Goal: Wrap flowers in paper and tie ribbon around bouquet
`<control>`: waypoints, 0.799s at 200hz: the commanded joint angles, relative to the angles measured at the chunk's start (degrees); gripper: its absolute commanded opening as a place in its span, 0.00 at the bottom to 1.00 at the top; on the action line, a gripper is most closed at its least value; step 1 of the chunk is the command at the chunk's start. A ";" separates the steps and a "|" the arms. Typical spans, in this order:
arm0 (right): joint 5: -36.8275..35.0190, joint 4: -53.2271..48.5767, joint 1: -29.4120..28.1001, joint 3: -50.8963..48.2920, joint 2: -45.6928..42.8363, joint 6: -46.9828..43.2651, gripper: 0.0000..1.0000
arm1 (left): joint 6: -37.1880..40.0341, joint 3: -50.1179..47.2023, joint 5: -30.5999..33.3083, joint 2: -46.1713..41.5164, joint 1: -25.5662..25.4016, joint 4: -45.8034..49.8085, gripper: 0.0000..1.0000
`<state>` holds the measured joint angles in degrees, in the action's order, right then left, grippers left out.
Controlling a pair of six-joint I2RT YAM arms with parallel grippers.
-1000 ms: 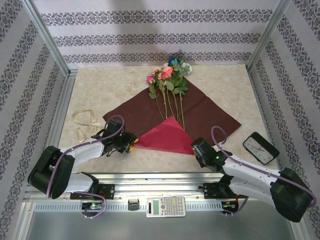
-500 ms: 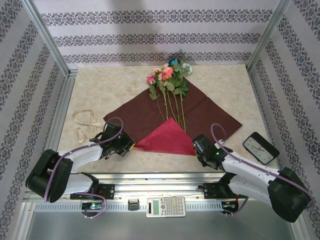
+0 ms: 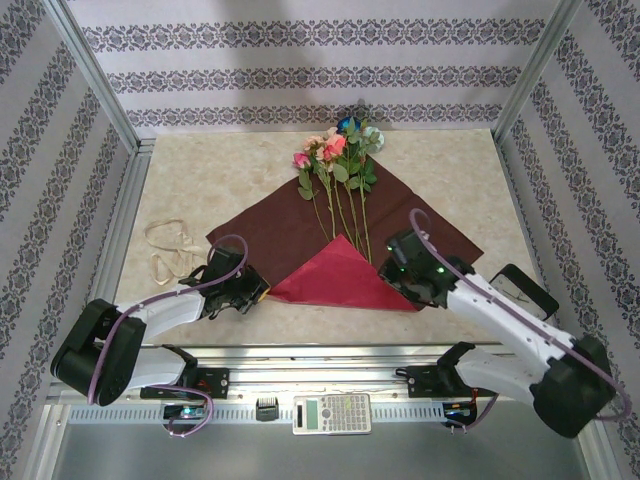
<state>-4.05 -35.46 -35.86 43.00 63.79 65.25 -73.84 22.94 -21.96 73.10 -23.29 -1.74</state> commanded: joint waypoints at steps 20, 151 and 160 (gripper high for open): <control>15.32 13.89 -8.84 8.71 18.51 -10.10 0.16 | 4.02 3.07 1.95 -1.81 -1.73 3.23 0.00; 21.98 18.91 -11.23 13.92 41.84 -8.56 0.08 | 26.22 14.75 3.04 -3.47 -9.45 18.22 0.00; 22.28 19.28 -11.21 13.56 42.01 -8.68 0.08 | 28.14 15.62 2.97 -2.93 -10.27 18.39 0.00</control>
<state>16.99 -16.25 -47.03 57.98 104.05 57.12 -55.16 35.44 -19.25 69.69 -31.24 11.97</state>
